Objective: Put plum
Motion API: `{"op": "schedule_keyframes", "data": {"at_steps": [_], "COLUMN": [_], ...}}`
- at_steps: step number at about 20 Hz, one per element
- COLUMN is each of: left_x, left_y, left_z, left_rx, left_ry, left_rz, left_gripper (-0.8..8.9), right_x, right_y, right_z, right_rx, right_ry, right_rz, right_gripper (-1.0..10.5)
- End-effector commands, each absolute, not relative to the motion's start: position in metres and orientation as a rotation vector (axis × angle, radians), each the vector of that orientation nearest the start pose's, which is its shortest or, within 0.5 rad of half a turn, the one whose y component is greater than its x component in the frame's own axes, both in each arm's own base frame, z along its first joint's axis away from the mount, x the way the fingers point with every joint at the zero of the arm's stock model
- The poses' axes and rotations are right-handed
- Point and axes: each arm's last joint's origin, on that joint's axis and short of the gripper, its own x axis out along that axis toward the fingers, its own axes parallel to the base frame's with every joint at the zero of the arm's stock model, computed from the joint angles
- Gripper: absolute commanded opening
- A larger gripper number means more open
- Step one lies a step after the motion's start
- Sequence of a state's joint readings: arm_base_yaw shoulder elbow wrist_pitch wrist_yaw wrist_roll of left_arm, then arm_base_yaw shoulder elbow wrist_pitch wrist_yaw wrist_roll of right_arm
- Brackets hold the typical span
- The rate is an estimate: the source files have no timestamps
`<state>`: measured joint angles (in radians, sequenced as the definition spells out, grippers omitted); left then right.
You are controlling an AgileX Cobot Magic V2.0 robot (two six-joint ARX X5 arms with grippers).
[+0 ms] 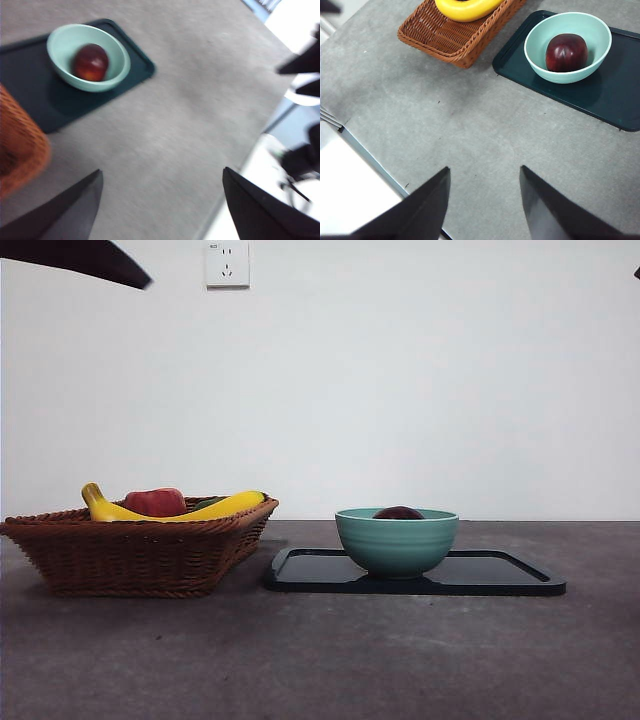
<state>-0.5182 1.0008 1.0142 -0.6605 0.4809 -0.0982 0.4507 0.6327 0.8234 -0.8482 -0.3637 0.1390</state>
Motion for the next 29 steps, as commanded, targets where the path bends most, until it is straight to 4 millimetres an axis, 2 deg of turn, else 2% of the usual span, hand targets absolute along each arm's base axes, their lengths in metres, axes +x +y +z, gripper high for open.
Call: {"op": "schedule_keyframes", "data": {"at_steps": [1, 5, 8, 11, 15, 21, 26, 29], "left_x": [0.188, 0.237, 0.271, 0.303, 0.335, 0.359, 0.365, 0.365], "left_y": [-0.125, -0.160, -0.186, -0.211, -0.239, -0.271, -0.289, -0.296], "left_z": [0.346, 0.358, 0.357, 0.348, 0.325, 0.279, 0.246, 0.233], "left_rx": [-0.060, -0.027, 0.031, 0.049, 0.071, 0.093, 0.149, 0.183], "left_ry": [0.704, 0.712, 0.710, 0.708, 0.731, 0.747, 0.778, 0.787], "left_rz": [-0.906, -0.923, -0.907, -0.905, -0.886, -0.907, -0.899, -0.903], "left_gripper": [3.77, 3.77, 3.77, 3.77, 3.77, 3.76, 3.75, 3.75], "right_x": [0.097, 0.097, 0.097, 0.097, 0.097, 0.096, 0.095, 0.095], "right_y": [0.059, 0.059, 0.059, 0.059, 0.059, 0.059, 0.058, 0.058], "right_z": [0.309, 0.309, 0.309, 0.309, 0.309, 0.308, 0.307, 0.307], "right_rx": [0.102, 0.102, 0.102, 0.102, 0.102, 0.102, 0.100, 0.099], "right_ry": [0.722, 0.722, 0.722, 0.722, 0.722, 0.731, 0.745, 0.750], "right_rz": [0.743, 0.743, 0.743, 0.742, 0.741, 0.740, 0.735, 0.734], "right_gripper": [2.2, 2.2, 2.2, 2.2, 2.2, 2.2, 2.2, 2.2]}}
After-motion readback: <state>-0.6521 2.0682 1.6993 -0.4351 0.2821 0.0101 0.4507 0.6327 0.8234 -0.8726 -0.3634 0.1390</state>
